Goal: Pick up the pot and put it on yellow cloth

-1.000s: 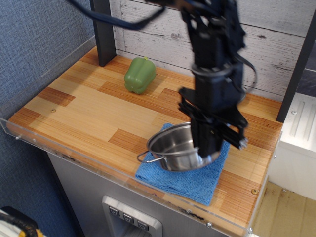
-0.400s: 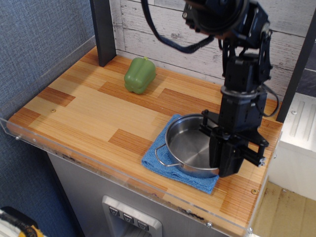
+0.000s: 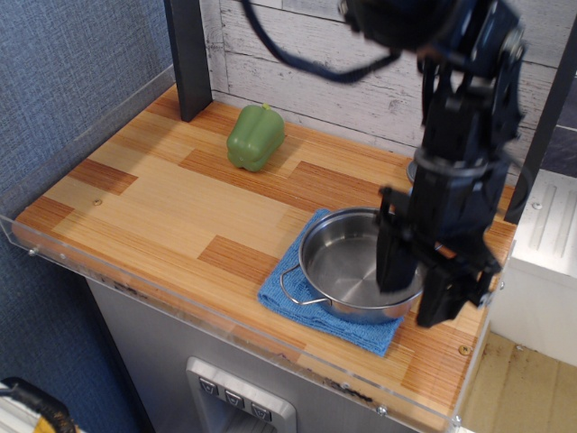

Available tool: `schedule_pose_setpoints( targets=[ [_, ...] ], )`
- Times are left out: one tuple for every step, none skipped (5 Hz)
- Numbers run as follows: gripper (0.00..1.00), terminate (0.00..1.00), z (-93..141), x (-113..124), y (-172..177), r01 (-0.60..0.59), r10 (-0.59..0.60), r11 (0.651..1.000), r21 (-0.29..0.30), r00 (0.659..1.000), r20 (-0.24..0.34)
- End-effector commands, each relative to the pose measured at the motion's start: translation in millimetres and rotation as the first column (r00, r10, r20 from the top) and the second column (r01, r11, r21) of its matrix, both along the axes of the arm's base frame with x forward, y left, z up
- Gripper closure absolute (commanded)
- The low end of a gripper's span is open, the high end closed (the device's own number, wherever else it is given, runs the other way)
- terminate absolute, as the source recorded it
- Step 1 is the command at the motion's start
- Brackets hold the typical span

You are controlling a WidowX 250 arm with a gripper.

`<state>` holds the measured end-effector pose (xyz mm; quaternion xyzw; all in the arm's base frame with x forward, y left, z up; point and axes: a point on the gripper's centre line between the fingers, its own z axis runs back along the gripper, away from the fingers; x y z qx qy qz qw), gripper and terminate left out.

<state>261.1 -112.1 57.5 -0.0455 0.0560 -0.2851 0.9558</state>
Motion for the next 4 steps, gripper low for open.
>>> schedule_pose_setpoints(
  targets=[
    [0.0, 0.0, 78, -7, 44, -0.295, 0.275, 0.952, 0.086, 0.943, 0.189],
    [0.0, 0.0, 85, -2, 73, -0.45, 0.43, 0.886, 0.113, 0.888, 0.161],
    [0.0, 0.0, 83, 17, 91, -0.526, 0.507, 0.835, 0.164, 0.85, 0.146],
    [0.0, 0.0, 76, 28, 94, -0.489, 0.471, 0.858, 0.158, 0.871, 0.141]
  ],
)
